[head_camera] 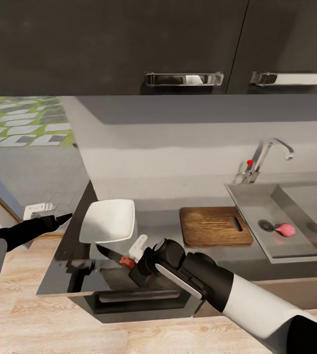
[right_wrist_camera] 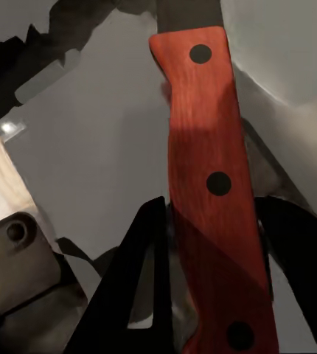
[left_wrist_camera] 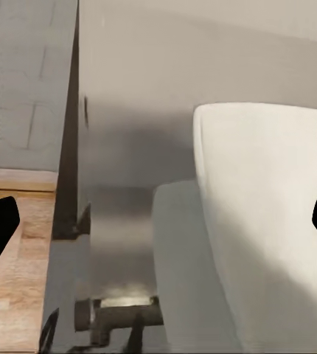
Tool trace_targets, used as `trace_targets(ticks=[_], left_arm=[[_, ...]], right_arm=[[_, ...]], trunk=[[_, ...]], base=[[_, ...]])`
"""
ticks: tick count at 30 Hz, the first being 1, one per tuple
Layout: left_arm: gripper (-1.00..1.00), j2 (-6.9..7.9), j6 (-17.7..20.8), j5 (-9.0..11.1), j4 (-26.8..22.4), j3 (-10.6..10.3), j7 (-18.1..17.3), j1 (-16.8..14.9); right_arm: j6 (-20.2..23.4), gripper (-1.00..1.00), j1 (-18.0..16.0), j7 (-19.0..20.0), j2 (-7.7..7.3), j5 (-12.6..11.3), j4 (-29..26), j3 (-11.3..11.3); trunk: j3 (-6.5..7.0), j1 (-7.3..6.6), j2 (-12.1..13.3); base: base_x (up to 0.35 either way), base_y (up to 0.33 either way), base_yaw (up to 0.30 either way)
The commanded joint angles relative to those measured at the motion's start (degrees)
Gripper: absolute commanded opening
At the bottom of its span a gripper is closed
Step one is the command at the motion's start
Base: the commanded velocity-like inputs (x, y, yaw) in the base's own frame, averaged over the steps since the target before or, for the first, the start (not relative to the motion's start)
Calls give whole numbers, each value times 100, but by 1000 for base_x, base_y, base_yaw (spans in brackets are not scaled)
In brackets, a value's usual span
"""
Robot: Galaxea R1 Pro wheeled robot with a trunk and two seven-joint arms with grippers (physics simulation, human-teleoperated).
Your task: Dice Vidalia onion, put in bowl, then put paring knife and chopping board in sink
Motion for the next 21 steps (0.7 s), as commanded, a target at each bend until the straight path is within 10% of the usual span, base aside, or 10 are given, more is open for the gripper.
trace_targets(ticks=[1,21], left_arm=[[100,0,33,-13,-4,8,-32,-5],[100,1,33,-14,-4,8,-32,-5]], right_arm=[[21,-100,-7,57,1,60,-2,2],[21,-100,-7,57,1,60,-5,2]], trunk=[[-11,1,-11],[-11,1,-11]], base=[[-302,0,0],[-255,0,0]])
